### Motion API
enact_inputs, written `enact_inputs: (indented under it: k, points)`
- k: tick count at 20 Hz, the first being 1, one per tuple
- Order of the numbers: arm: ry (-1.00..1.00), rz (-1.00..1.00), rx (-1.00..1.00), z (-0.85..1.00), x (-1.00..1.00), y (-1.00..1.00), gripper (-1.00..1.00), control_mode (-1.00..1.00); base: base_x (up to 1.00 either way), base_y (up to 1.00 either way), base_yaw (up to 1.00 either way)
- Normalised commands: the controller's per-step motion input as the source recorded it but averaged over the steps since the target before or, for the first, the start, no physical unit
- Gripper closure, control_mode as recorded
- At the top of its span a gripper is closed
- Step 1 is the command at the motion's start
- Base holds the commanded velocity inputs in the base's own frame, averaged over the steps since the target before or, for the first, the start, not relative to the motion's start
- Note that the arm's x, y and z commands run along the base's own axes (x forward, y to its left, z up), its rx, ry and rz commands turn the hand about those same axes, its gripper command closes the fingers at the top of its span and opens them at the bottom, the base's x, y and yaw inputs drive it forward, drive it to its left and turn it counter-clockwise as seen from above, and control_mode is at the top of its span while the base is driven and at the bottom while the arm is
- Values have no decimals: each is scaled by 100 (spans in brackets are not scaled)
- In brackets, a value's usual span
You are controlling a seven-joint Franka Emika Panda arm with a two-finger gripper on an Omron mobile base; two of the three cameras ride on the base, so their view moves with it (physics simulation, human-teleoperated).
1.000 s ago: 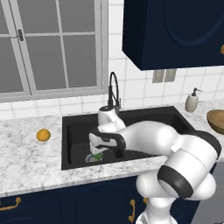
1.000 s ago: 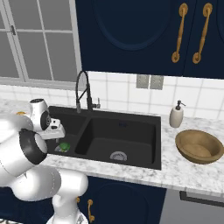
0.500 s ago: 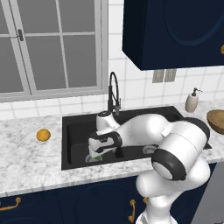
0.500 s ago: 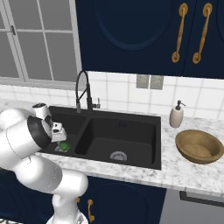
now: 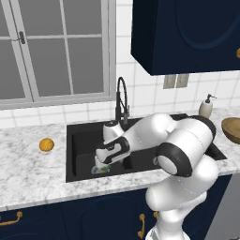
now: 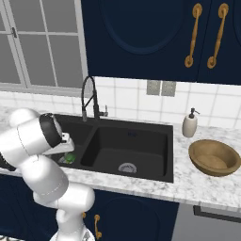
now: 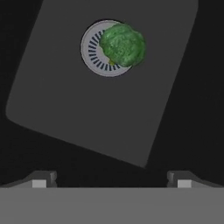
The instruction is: Pick the broccoli from the sink and place it in the bowl. Then pick the bowl and place it in the microwave. Then close the microwave door and press the start button.
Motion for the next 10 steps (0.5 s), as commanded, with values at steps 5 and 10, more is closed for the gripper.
enact_inputs:
  k: [5, 10]
  points:
    - [0, 0, -1, -17, 34, 19, -100, -100, 0, 0, 0]
    - [0, 0, -2, -21, 33, 16, -100, -100, 0, 0, 0]
